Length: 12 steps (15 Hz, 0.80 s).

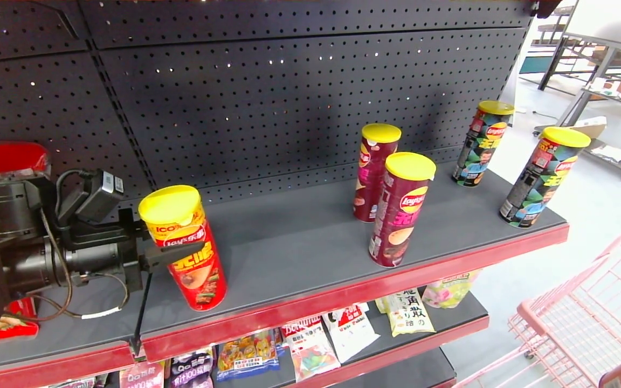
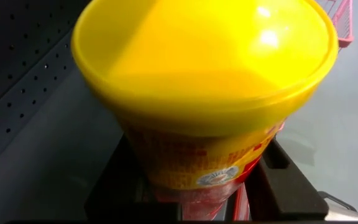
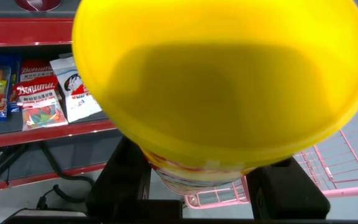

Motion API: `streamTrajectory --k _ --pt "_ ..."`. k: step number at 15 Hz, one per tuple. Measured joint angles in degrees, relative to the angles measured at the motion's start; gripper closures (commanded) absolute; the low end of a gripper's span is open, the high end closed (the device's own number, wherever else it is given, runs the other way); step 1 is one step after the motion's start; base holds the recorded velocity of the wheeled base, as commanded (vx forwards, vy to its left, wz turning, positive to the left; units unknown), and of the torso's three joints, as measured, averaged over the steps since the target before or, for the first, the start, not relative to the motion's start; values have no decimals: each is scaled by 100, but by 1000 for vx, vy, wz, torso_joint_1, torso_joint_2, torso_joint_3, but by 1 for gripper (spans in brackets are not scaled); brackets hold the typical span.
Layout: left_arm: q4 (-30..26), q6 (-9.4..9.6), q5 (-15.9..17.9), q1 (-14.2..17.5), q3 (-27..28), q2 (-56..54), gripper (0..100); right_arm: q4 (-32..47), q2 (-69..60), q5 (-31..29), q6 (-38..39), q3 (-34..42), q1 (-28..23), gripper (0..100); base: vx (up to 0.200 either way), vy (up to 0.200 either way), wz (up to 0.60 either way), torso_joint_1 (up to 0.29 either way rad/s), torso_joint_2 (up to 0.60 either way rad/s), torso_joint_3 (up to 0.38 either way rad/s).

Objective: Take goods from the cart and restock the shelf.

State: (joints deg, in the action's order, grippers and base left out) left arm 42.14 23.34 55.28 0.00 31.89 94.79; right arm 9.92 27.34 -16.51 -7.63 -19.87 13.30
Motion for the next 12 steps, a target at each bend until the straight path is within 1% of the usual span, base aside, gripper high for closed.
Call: streamTrajectory --k 3,7,8,12 --pt "-5 9 151 0 30 29 100 0 5 0 2 -9 0 100 0 0 0 0 0 0" --pt "-5 11 183 0 22 44 100 1 7 0 2 -9 0 100 0 0 0 0 0 0" --pt "-2 13 180 0 9 46 0 0 7 -2 0 -9 -2 100 0 0 0 0 0 0" --pt "-32 11 178 0 7 62 0 0 10 -2 0 -7 6 100 0 0 0 0 0 0"
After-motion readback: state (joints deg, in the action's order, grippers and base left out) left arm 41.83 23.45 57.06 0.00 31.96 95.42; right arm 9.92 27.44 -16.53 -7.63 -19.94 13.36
